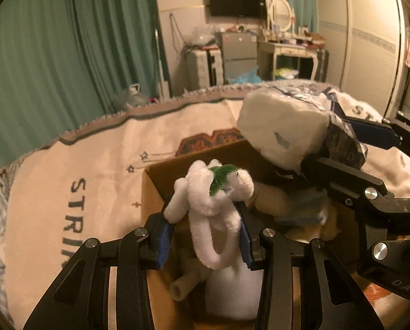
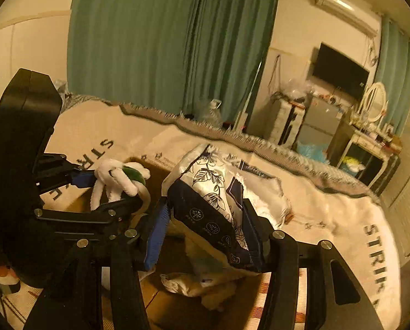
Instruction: Organize soft objects
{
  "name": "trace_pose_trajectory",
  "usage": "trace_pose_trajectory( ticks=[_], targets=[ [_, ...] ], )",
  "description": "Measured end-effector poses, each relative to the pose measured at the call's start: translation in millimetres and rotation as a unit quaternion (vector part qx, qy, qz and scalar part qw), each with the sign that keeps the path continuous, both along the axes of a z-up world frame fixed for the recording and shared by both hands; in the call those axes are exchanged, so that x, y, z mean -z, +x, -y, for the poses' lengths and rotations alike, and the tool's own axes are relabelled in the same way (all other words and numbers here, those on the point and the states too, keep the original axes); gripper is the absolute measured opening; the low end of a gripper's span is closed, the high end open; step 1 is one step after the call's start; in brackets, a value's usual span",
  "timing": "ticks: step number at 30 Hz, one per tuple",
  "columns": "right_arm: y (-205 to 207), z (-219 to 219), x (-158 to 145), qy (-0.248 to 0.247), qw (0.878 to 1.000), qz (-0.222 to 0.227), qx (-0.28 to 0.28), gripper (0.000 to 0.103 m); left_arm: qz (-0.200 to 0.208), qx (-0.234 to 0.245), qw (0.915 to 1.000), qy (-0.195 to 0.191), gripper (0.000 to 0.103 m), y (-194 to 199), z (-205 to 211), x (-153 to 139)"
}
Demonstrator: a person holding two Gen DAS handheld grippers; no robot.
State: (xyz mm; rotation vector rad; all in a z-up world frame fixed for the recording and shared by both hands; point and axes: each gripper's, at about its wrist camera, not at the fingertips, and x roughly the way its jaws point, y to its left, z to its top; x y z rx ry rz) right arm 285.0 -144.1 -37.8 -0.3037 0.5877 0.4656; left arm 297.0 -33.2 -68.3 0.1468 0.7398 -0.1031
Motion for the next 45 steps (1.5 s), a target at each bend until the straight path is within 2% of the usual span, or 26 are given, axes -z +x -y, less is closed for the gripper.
trace_pose_trajectory(
  ticks=[7, 9, 11, 13, 14, 15, 17, 22, 27, 30, 31, 33, 34, 37, 40, 45],
  targets=[
    [2.4, 4.7, 10.2, 0.024, 1.000, -0.016, -0.006, 0.059, 0.002, 0.007, 0.9999, -0.013, 0.047, -3.1, -3.0, 0.6],
    [3.4, 7.6, 9.7, 0.037, 0.999, -0.024, -0.004, 0.069, 0.001, 0.001, 1.0000, -0.009, 0.058, -4.3, -2.6, 0.9],
    [0.5, 13.3, 5.5, 0.049, 0.999, -0.020, 0.011, 0.071, 0.000, -0.007, 1.0000, -0.004, 0.059, -9.4, -3.5, 0.3],
    [-4.8, 19.3, -1.3, 0.062, 0.998, -0.016, 0.017, 0.074, 0.005, -0.013, 0.9999, -0.007, 0.069, -16.3, -5.0, -4.0],
    [-9.4, 23.8, -7.4, 0.072, 0.997, -0.017, 0.020, 0.075, 0.006, -0.013, 0.9998, -0.013, 0.079, -18.8, -5.9, -6.1],
    [-14.3, 27.5, -12.9, 0.078, 0.997, -0.013, 0.023, 0.075, 0.014, -0.018, 0.9996, -0.018, 0.082, -26.7, -7.2, -12.0],
    [-26.4, 32.3, -27.6, 0.083, 0.996, 0.003, 0.039, 0.075, 0.024, -0.023, 0.9993, -0.019, 0.082, -37.4, -7.6, -23.0],
    [-70.3, 42.6, -74.6, 0.092, 0.994, 0.034, 0.052, 0.075, 0.074, -0.029, 0.9967, -0.013, 0.082, -78.3, -7.5, -79.1],
    [-134.3, 60.6, -137.7, 0.121, 0.988, 0.085, 0.042, 0.075, 0.156, -0.034, 0.9870, -0.020, 0.082, -141.0, -9.3, -153.8],
    [-178.0, 71.3, -176.1, 0.133, 0.983, 0.122, 0.039, 0.075, 0.198, -0.034, 0.9793, -0.024, 0.082, -175.8, -10.2, -187.6],
    [-191.1, 74.2, -187.1, 0.136, 0.981, 0.132, 0.039, 0.075, 0.216, -0.037, 0.9754, -0.024, 0.083, -191.0, -10.1, -199.7],
    [-213.0, 80.1, -205.0, 0.140, 0.980, 0.133, 0.050, 0.075, 0.244, -0.040, 0.9687, -0.020, 0.094, -215.6, -11.4, -216.0],
    [-223.3, 83.2, -212.1, 0.142, 0.980, 0.132, 0.052, 0.075, 0.265, -0.046, 0.9629, -0.021, 0.094, -230.4, -12.8, -222.8],
    [-249.7, 88.4, -222.7, 0.134, 0.979, 0.140, 0.062, 0.087, 0.302, -0.049, 0.9516, -0.030, 0.095, -265.7, -17.1, -232.5],
    [-272.7, 90.6, -225.7, 0.127, 0.977, 0.157, 0.070, 0.102, 0.313, -0.051, 0.9471, -0.046, 0.095, -287.2, -22.8, -230.1],
    [-294.1, 93.1, -207.6, 0.141, 0.974, 0.158, 0.075, 0.103, 0.315, -0.064, 0.9449, -0.061, 0.095, -302.3, -33.9, -199.1]
  ],
)
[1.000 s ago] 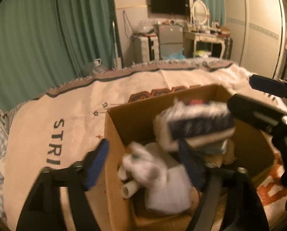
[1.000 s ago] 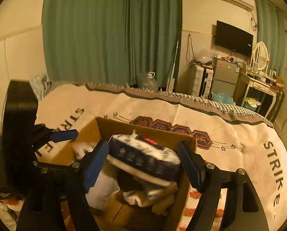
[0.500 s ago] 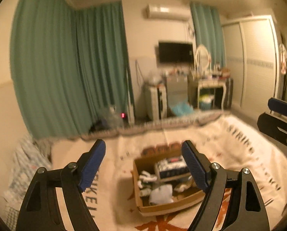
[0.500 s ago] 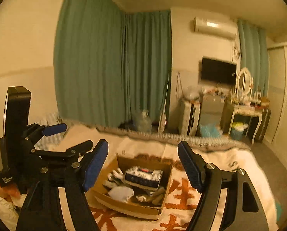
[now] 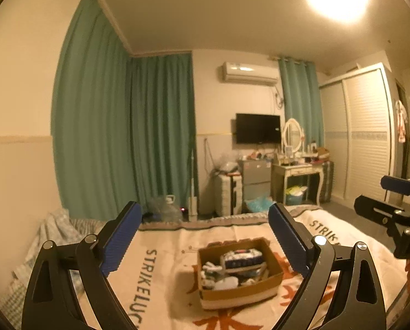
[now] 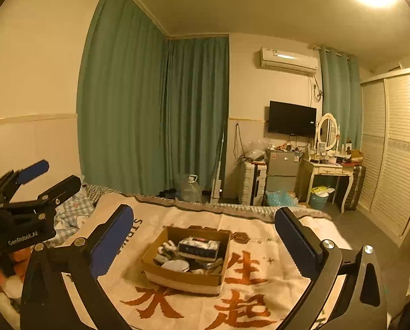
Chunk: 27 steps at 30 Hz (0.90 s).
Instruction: Organize soft objects
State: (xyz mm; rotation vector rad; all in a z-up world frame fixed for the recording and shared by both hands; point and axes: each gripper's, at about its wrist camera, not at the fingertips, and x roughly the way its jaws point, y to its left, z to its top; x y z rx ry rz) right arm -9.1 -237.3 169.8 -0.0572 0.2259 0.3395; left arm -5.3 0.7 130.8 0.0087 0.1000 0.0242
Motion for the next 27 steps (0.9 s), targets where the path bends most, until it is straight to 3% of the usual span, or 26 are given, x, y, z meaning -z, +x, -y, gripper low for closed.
trace_pose_trajectory(
  ticks=[4, 9, 14, 18, 27],
  targets=[
    [6.8, -6.2, 34.4, 0.008, 1.000, -0.001, -0.006, 0.103, -0.031, -0.003, 0.9994, -0.017, 0.095, 12.3, -7.7, 35.2],
    [33.4, -19.3, 90.4, 0.005, 1.000, -0.024, -0.004, 0.103, -0.069, -0.013, 0.9973, 0.025, 0.095, 30.2, 4.2, 87.6],
    [61.9, -14.4, 137.2, 0.026, 0.997, -0.077, 0.012, 0.103, -0.106, -0.006, 0.9938, 0.032, 0.095, 48.8, 10.0, 122.4],
    [71.7, -9.0, 151.3, 0.021, 0.995, -0.096, 0.024, 0.103, -0.115, -0.001, 0.9931, 0.022, 0.095, 49.4, 9.2, 128.7],
    [67.4, -9.2, 147.9, 0.012, 0.995, -0.088, 0.033, 0.103, -0.119, 0.002, 0.9929, 0.001, 0.095, 47.2, 3.2, 127.0]
  ],
)
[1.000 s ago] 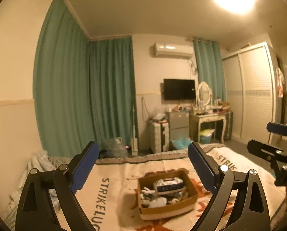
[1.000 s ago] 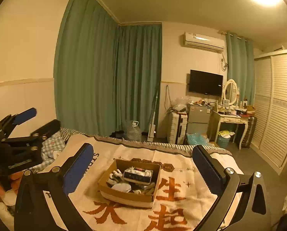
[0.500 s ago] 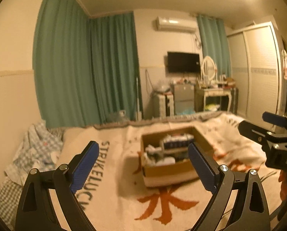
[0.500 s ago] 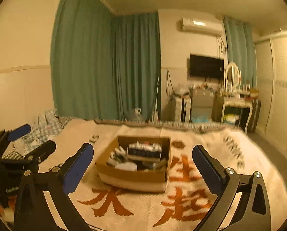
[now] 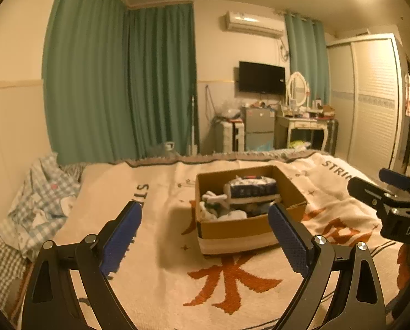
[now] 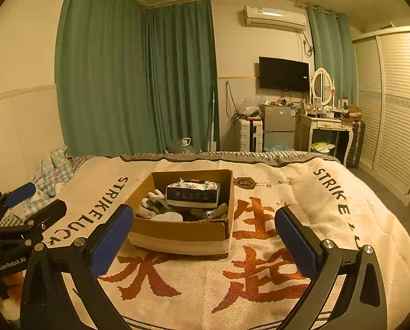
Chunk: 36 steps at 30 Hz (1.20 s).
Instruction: Organize soft objects
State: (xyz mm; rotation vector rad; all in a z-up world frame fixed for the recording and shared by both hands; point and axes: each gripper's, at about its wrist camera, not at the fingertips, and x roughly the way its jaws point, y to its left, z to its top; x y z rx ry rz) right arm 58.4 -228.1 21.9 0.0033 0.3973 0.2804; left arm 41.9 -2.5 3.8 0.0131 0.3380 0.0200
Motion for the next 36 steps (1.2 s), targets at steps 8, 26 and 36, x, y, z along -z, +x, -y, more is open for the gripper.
trace_pose_trajectory(
  ticks=[8, 26, 36],
  targets=[
    [-7.0, -1.8, -4.4, -0.002, 1.000, 0.005, -0.003, 0.103, -0.004, 0.005, 1.0000, -0.005, 0.095, -2.0, 1.3, -2.8],
    [-6.4, -7.2, -0.2, -0.010, 1.000, 0.002, -0.007, 0.103, -0.014, 0.007, 0.9998, -0.012, 0.095, -0.1, -1.0, -0.3],
    [-6.5, -10.1, 1.5, -0.012, 1.000, 0.000, -0.007, 0.103, -0.015, 0.006, 0.9998, -0.011, 0.095, 0.1, -1.0, -0.6]
  ],
)
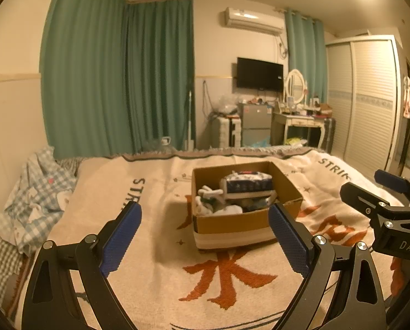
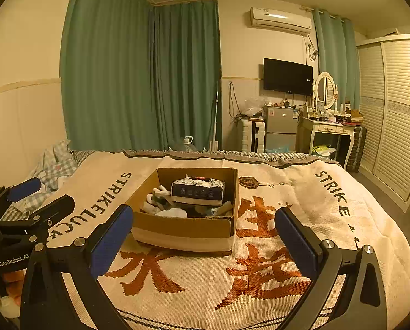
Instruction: Organize soft objects
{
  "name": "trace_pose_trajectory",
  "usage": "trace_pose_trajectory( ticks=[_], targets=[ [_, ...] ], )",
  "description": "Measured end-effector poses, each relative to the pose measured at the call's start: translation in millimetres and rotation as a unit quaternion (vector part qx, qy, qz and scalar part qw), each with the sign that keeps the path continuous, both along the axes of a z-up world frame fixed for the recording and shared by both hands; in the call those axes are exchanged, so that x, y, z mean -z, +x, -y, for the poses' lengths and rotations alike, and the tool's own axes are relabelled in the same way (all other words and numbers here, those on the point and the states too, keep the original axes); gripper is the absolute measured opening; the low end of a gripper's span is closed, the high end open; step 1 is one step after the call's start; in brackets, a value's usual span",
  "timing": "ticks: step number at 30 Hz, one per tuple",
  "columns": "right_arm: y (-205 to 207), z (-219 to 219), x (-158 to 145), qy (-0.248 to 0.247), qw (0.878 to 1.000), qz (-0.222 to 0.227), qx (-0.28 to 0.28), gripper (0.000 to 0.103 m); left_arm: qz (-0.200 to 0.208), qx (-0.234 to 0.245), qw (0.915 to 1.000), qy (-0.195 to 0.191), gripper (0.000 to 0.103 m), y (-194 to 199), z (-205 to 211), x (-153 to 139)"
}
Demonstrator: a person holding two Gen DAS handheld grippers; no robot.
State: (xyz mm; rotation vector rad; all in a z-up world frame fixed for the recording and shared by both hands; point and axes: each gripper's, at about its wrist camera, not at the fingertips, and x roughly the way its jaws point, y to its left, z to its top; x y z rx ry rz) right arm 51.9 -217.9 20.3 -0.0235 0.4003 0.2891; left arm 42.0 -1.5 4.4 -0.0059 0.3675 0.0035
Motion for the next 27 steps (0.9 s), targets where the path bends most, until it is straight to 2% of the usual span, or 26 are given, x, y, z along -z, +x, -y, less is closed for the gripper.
trace_pose_trajectory(
  ticks=[27],
  targets=[
    [1.2, -1.9, 1.0, -0.005, 1.000, -0.002, 0.003, 0.103, 0.004, 0.000, 1.0000, 0.004, 0.095, -2.8, -2.3, -1.1]
  ],
)
